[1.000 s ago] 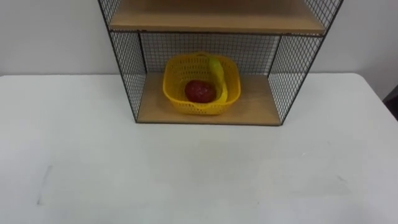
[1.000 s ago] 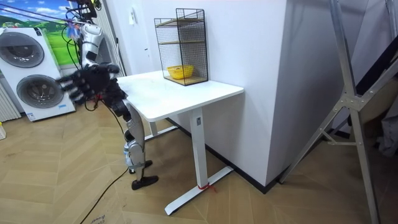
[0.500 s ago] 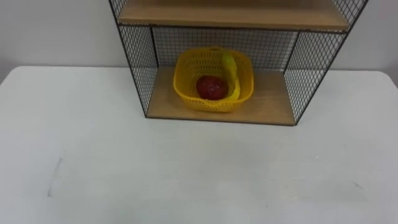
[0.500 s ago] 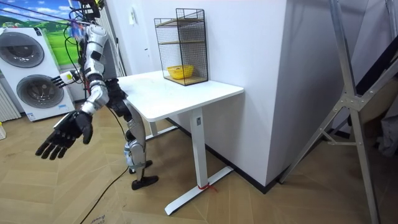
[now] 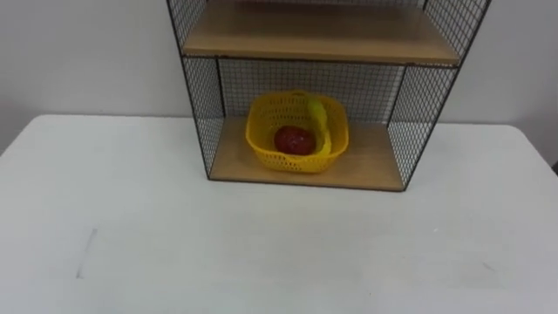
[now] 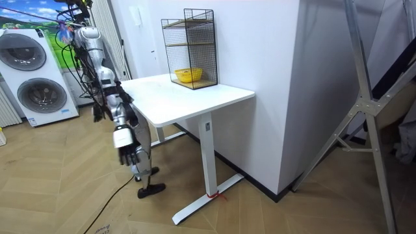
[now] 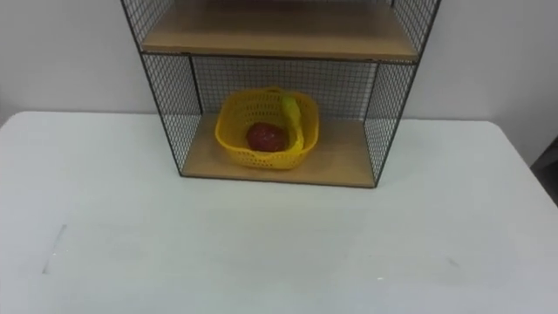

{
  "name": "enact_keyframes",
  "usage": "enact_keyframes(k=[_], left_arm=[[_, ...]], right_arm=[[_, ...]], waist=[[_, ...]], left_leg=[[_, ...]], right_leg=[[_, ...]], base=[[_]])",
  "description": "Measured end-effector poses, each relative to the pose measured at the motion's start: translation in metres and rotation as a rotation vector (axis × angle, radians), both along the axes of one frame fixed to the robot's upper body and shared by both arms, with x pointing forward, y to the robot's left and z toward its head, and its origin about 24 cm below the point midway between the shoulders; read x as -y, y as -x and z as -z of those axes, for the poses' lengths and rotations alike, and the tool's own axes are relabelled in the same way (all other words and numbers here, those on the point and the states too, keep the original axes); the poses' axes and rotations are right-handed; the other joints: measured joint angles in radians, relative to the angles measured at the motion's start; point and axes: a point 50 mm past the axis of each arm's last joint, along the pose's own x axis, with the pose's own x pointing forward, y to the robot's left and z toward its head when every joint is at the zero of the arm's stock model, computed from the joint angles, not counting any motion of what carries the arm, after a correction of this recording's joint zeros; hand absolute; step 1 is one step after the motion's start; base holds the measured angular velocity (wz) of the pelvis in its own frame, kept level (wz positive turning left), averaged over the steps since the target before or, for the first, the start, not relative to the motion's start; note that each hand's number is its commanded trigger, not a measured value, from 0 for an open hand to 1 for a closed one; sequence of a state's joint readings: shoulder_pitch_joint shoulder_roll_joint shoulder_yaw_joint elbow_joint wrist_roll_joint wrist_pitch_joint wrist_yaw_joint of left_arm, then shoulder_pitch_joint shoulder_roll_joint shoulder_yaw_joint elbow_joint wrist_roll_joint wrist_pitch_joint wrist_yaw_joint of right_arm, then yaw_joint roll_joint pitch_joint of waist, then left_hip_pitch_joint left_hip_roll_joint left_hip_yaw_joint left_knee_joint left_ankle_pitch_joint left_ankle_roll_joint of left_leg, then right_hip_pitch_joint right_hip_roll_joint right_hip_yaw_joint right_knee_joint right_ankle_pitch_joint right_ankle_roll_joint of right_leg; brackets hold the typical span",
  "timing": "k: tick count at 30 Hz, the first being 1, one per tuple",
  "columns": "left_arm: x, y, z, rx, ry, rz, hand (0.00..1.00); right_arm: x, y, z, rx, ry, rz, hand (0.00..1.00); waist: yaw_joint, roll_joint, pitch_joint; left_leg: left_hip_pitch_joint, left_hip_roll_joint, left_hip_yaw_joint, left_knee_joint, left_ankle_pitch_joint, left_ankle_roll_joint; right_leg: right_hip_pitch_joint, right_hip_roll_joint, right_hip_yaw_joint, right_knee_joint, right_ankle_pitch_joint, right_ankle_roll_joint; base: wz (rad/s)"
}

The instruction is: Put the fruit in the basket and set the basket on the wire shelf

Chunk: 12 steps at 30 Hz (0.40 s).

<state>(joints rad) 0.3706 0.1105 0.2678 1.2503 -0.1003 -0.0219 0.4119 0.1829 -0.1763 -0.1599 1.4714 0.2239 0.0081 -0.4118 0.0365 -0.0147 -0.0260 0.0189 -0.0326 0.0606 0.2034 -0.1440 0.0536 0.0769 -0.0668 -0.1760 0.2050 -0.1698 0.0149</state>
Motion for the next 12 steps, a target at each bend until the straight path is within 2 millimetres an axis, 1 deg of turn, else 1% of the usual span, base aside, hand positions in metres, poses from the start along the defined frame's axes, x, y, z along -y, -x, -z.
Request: enact_keyframes(k=[1,2,3,4,5,6,7,8,9,12], left_arm=[[0.002,-0.014,0.004,-0.005,0.04,0.113,0.0],[0.002,-0.019,0.005,-0.009,0.052,0.158,0.0],[0.003,-0.033,0.007,-0.004,0.065,0.232,0.0],[0.003,-0.047,0.008,0.013,0.072,0.27,0.0],[0.003,-0.054,0.009,0.027,0.074,0.28,0.0],[0.002,-0.064,0.009,0.045,0.074,0.297,0.0],[0.002,-0.072,0.009,0.063,0.081,0.31,0.0],[0.002,-0.076,0.01,0.069,0.087,0.319,0.0],[0.002,-0.08,0.009,0.077,0.097,0.333,0.0],[0.004,-0.078,0.01,0.049,0.126,0.337,0.0]], right_arm=[[-0.002,-0.012,0.003,-0.004,-0.04,-0.095,0.0],[-0.003,-0.017,0.004,-0.008,-0.055,-0.137,0.0],[-0.004,-0.026,0.005,-0.017,-0.078,-0.21,0.0],[-0.004,-0.034,0.006,-0.01,-0.094,-0.256,0.0],[-0.004,-0.039,0.006,-0.004,-0.099,-0.271,0.0],[-0.005,-0.048,0.007,0.002,-0.108,-0.299,0.0],[-0.005,-0.052,0.007,0.001,-0.119,-0.316,0.0],[-0.006,-0.053,0.007,0.002,-0.123,-0.327,0.0],[-0.006,-0.054,0.008,-0.003,-0.131,-0.344,0.0],[-0.008,-0.052,0.008,-0.038,-0.149,-0.366,0.0]], waist=[[-0.001,-0.002,0.0015],[-0.002,-0.003,0.0023],[-0.008,-0.004,0.0046],[-0.007,-0.003,0.0084],[-0.004,-0.003,0.0106],[-0.003,-0.003,0.0177],[-0.006,-0.002,0.0267],[-0.006,-0.002,0.0285],[-0.007,-0.002,0.0283],[-0.005,-0.001,0.0295]], left_leg=[[0.002,0.001,0.001,0.0,0.002,-0.003],[0.002,0.001,0.003,0.0,0.003,-0.004],[0.001,0.002,0.003,0.0,0.003,-0.005],[0.0,0.002,0.002,-0.001,0.005,-0.008],[-0.001,0.002,0.002,-0.002,0.005,-0.008],[-0.001,0.002,0.002,-0.004,0.007,-0.01],[-0.002,0.002,0.002,-0.004,0.009,-0.012],[-0.005,0.002,0.002,-0.004,0.009,-0.013],[-0.009,0.002,0.003,-0.004,0.01,-0.014],[-0.011,0.003,0.004,-0.002,0.013,-0.019]], right_leg=[[0.002,0.0,-0.002,0.0,0.004,-0.001],[0.002,0.0,-0.002,0.0,0.006,-0.002],[0.001,0.0,-0.005,0.0,0.007,-0.003],[-0.001,0.001,-0.005,0.0,0.008,-0.004],[-0.005,0.001,-0.004,0.0,0.009,-0.005],[-0.008,0.002,-0.003,0.0,0.01,-0.007],[-0.009,0.003,-0.003,0.0,0.011,-0.007],[-0.012,0.003,-0.003,-0.001,0.011,-0.007],[-0.021,0.003,-0.001,0.0,0.011,-0.007],[-0.026,0.008,0.011,-0.001,0.014,-0.008]], base=[[-0.04],[0.0],[0.0],[-0.03],[-0.11],[-0.13],[-0.11],[-0.05],[-0.06],[-0.04]])
